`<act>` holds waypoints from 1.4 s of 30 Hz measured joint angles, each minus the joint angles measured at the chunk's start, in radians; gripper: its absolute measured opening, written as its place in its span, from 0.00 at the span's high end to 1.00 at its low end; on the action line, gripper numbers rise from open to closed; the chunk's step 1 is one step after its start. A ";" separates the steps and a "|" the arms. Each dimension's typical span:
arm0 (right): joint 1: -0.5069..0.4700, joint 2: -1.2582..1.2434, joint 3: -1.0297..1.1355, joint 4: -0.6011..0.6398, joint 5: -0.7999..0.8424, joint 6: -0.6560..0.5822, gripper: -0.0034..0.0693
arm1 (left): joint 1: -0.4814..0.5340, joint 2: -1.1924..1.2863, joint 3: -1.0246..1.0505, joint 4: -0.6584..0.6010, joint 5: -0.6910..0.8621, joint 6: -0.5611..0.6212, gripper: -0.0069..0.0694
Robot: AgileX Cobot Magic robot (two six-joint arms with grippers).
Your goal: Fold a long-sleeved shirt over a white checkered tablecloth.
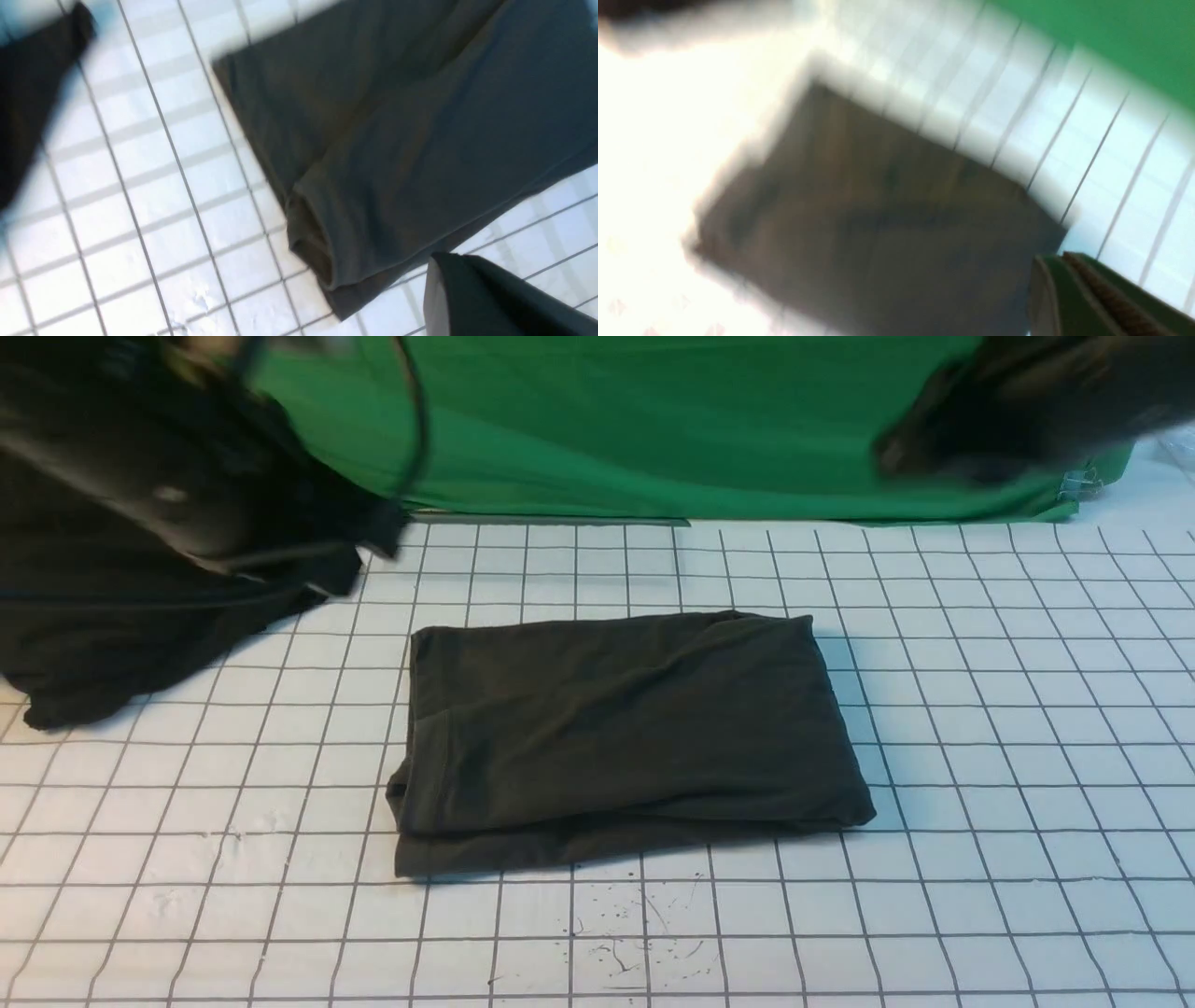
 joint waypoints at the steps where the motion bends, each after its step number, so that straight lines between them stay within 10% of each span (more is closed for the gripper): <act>1: 0.002 -0.069 0.027 -0.001 -0.058 -0.005 0.96 | 0.001 -0.056 0.027 -0.004 -0.015 0.000 0.91; 19: 0.003 -1.058 1.099 -0.014 -1.196 -0.067 0.96 | 0.001 -1.094 0.865 -0.073 -0.373 -0.115 0.91; 42: 0.003 -1.145 1.169 -0.015 -1.140 -0.067 0.87 | 0.001 -1.158 0.936 -0.052 -0.385 -0.122 0.91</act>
